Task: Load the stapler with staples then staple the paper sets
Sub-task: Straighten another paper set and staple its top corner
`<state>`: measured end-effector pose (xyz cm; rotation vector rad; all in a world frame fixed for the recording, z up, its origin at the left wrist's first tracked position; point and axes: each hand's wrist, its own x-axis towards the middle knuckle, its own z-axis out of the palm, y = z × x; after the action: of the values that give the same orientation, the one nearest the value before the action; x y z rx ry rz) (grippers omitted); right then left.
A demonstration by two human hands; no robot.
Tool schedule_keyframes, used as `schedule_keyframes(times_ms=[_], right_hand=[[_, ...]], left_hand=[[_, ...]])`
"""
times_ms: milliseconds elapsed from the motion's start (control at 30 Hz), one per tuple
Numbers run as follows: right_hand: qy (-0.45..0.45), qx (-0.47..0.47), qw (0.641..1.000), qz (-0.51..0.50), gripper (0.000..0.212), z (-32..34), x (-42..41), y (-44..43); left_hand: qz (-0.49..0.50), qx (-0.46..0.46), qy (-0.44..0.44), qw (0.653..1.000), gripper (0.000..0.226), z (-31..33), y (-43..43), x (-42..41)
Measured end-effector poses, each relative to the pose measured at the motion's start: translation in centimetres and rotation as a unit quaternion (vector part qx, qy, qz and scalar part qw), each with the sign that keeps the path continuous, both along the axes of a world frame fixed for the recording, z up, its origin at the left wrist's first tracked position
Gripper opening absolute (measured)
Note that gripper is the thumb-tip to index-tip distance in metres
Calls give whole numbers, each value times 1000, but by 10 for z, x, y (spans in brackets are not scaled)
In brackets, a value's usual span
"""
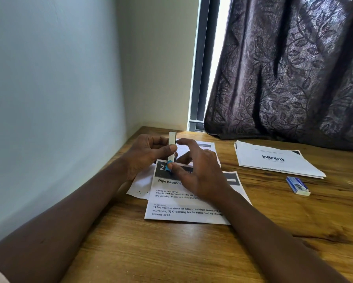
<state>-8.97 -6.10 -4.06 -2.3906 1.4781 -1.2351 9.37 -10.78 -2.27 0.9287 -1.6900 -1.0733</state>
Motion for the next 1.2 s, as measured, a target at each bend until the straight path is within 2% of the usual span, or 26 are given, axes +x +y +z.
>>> schedule_keyframes(times_ms=[100,200,300,400,600,767,867,967,1033,1067,1133,1200], right_hand=[[-18,35,999,18,69,-1,-1,0],[-27,58,997,35,77,-1,-2,1],[-46,95,993,46,84,-2,-2,2],[-56,119,990,50,85,-1,-2,2],[-43,125,989,67,70,-2,0,0],[-16,71,996,54,68,-4,-1,0],[8,42,999,31,73,-2,0,1],[43,44,998,11,75,-2,-2,3],[60,43,997,3,67,0,-4,5],[65,40,997,-2,60,1,-4,6],[72,23,997,-9,43,3,-6,7],[79,2,997,-11,27,3,-7,6]], left_hand=[[-2,-15,-18,1000,36,0,0,0],[-4,-21,-19,1000,46,0,-1,1],[-7,-23,-30,999,44,0,-1,1],[-12,-18,-30,999,27,2,2,-1],[-31,6,-29,999,9,1,3,-2],[-15,11,10,1000,8,-3,5,-5],[-1,2,41,999,19,-7,1,-3],[60,-12,44,997,31,-8,-4,-5],[129,-55,26,990,31,-7,-7,-6],[176,-107,-13,978,32,-7,-9,-5],[249,-235,-127,931,33,-7,-12,2],[259,-306,-198,895,36,-5,-11,9]])
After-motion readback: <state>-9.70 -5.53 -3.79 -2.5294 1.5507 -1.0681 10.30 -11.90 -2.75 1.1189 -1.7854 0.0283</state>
